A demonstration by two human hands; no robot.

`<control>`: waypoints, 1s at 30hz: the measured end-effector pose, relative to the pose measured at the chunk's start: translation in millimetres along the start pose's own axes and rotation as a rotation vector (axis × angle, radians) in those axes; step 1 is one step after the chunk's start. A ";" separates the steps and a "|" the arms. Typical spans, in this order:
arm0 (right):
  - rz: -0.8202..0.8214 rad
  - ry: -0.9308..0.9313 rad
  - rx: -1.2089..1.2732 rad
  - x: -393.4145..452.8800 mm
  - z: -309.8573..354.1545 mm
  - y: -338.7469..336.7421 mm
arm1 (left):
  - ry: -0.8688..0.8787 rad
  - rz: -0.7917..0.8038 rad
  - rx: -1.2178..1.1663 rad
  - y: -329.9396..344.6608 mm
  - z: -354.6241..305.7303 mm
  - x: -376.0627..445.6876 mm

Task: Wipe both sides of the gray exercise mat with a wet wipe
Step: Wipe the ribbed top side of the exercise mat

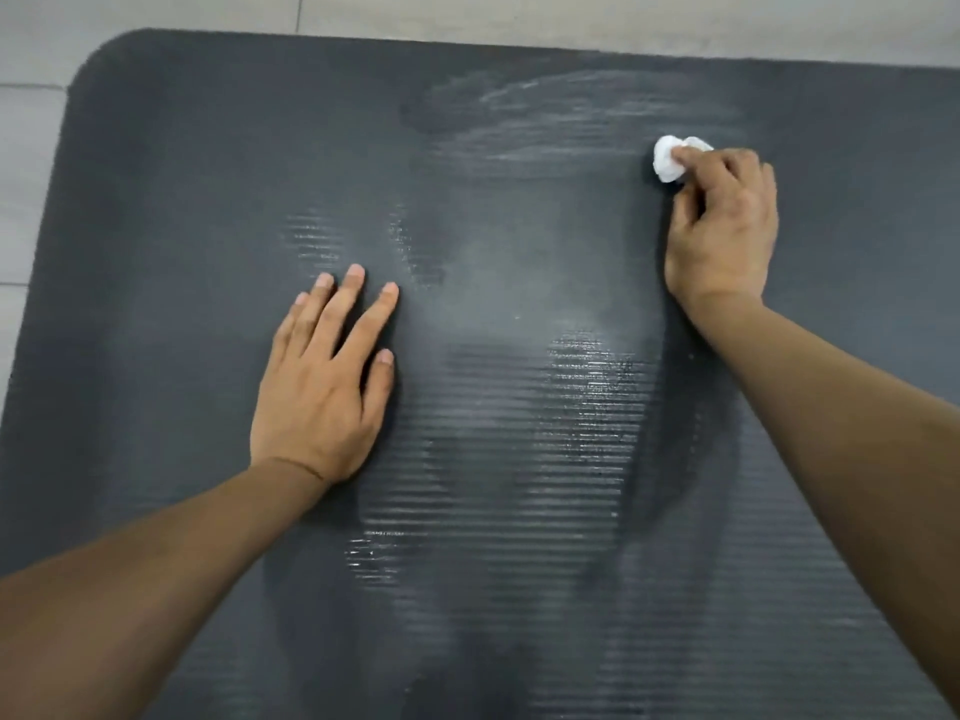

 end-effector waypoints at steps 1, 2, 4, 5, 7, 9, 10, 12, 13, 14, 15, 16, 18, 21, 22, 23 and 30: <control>-0.007 0.006 -0.003 1.1 0.8 0.4 | 0.000 -0.011 -0.002 0.3 0.4 2.0; -0.011 0.014 -0.007 3.1 1.3 0.7 | 0.004 -0.025 -0.004 0.2 1.7 2.1; -0.003 0.006 -0.043 1.9 2.7 1.4 | 0.013 -0.046 -0.018 -0.8 4.0 -1.7; 0.005 0.018 -0.059 -0.2 2.9 0.6 | 0.022 -0.053 -0.024 -1.4 3.6 -2.2; 0.024 0.126 -0.057 -3.0 6.8 -1.8 | 0.033 -0.055 -0.017 -0.9 1.6 -3.1; 0.010 0.261 -0.036 -3.2 31.8 3.1 | 0.039 -0.053 -0.013 -0.8 1.0 -2.4; 0.034 0.268 -0.016 -6.1 58.8 11.0 | 0.043 -0.052 -0.018 -1.1 0.4 -2.1; 0.123 0.110 0.086 -16.1 138.8 33.6 | 0.045 -0.049 -0.024 -1.0 0.9 -1.6; 0.163 0.015 0.133 -23.8 178.9 45.7 | 0.042 -0.049 -0.027 -1.4 2.0 -1.6; 0.179 -0.060 0.154 -31.5 208.5 56.6 | 0.044 -0.051 -0.036 -1.4 2.1 -1.2; 0.202 -0.121 0.151 -36.1 225.3 65.7 | 0.047 -0.056 -0.047 -1.4 1.9 -0.2; 0.262 -0.171 0.148 -38.3 230.6 73.0 | 0.048 -0.059 -0.048 -1.2 2.1 0.4; 0.342 -0.280 0.130 -35.6 209.1 71.3 | 0.056 -0.062 -0.034 -0.1 1.8 1.2; 0.249 -0.120 0.077 -20.6 108.0 25.5 | 0.054 -0.063 -0.027 0.1 2.4 -0.3; 0.219 -0.025 -0.005 -15.9 64.5 4.7 | 0.055 -0.067 -0.025 0.3 2.2 -1.0; 0.190 0.075 -0.101 -14.0 25.3 -16.0 | 0.054 -0.070 -0.020 0.7 2.1 -1.4; 0.085 0.180 -0.057 -22.8 90.6 8.3 | 0.037 -0.062 -0.028 -0.9 3.0 1.1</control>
Point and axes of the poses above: each hand's wrist, its own x-axis towards the middle knuckle, its own y-axis out of the palm, z = x × y, the point moved 7 cm from there along x, towards the middle knuckle, and after that the axes turned 4 degrees about -x, right-handed, at the moved point
